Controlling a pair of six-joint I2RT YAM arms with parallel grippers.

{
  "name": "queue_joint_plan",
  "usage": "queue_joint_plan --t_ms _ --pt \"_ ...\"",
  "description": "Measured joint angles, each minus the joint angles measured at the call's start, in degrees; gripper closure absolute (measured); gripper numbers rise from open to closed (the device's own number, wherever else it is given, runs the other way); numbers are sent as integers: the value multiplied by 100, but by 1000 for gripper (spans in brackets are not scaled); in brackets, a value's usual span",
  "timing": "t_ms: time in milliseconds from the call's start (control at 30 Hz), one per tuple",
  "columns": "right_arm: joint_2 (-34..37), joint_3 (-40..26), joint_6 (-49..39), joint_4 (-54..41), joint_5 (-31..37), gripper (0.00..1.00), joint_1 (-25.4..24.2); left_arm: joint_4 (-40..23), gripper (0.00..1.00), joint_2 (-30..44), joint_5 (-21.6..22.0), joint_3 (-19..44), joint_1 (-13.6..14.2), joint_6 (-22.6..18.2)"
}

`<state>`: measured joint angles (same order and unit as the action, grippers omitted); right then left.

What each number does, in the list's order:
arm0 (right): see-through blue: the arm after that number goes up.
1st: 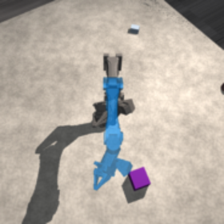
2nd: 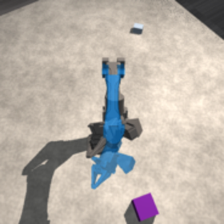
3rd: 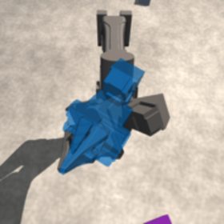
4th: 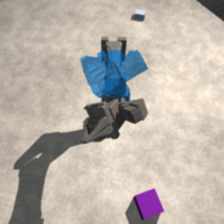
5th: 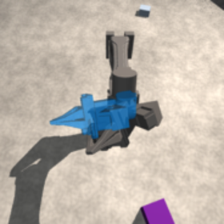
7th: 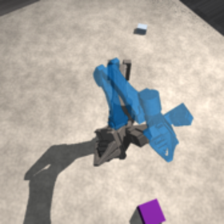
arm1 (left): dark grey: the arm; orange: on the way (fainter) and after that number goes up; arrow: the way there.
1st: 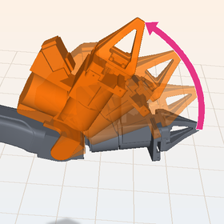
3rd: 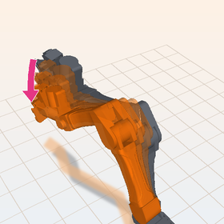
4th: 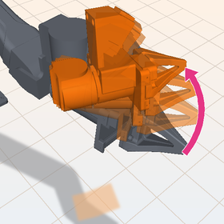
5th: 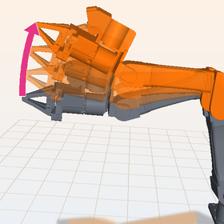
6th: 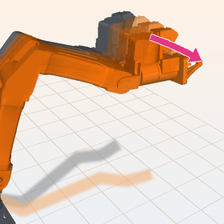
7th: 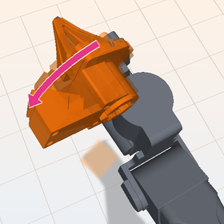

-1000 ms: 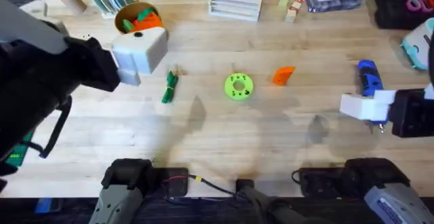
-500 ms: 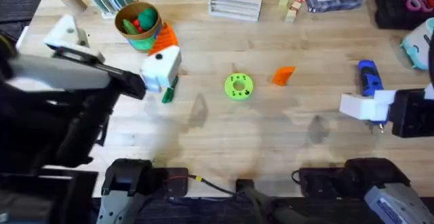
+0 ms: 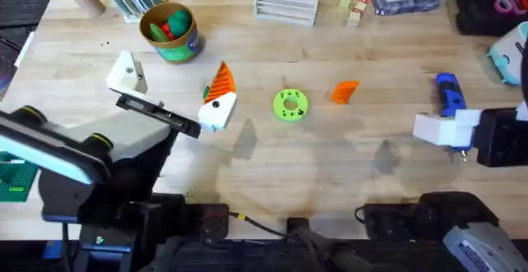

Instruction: Pick up the gripper from the table and insert it into the empty holder that is missing its gripper. Then pick up a screw, insert it into the mounting hole, and use the screwdriver to tighten it. Finally, clean up the table by picking up the vegetable and placing it into the bucket.

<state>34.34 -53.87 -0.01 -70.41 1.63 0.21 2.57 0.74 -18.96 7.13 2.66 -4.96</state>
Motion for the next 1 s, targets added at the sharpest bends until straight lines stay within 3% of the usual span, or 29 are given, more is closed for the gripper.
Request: queue_joint_plan --t_ms 567,833,1000 --pt "-1 0 0 0 0 9 -2 91 8 -47 -103 -663 0 -1" --pt "-1 0 0 0 1 7 0 -38 8 -45 -103 -680 0 -1" --pt "-1 0 0 0 2 9 0 -525 8 -45 -223 -680 0 1"
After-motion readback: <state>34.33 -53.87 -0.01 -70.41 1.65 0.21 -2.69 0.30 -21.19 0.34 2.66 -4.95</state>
